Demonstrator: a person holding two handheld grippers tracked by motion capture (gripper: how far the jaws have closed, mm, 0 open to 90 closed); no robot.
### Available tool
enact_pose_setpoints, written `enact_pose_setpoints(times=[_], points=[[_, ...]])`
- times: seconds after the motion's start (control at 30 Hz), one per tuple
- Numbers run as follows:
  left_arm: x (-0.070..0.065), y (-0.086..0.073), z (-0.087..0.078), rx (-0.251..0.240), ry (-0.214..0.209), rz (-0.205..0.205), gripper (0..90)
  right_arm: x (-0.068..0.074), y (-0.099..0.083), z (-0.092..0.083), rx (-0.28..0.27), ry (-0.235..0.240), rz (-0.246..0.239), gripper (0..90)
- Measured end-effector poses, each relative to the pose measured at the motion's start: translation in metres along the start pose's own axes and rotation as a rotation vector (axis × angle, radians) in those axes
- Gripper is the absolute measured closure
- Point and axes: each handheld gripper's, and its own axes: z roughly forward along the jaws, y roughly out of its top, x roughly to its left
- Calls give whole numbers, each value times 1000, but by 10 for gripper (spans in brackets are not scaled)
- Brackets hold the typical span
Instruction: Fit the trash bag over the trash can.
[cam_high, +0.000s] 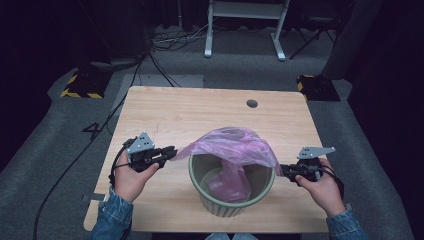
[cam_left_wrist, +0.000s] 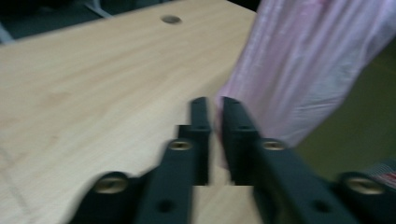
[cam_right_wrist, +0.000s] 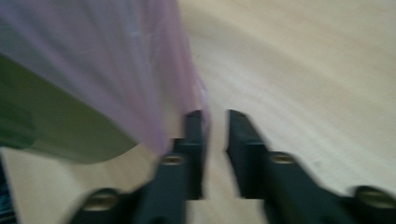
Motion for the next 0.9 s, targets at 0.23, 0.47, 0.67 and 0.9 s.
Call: enact_pose_setpoints(times=[0.23,0.47,0.67,0.9], points=[[-11,14,-29,-117,53,46,476,-2,9,-31,-141,-98,46,391],[-26,23,-32,-81,29,130,410,11,25,-67,-235,-121,-2,356],[-27,32,-19,-82,13,149,393,29,39,-75,-240,-68,-89,306],[-28,45,-6,-114,-29,126,392,37,58,-69,-273,-29,-98,282]])
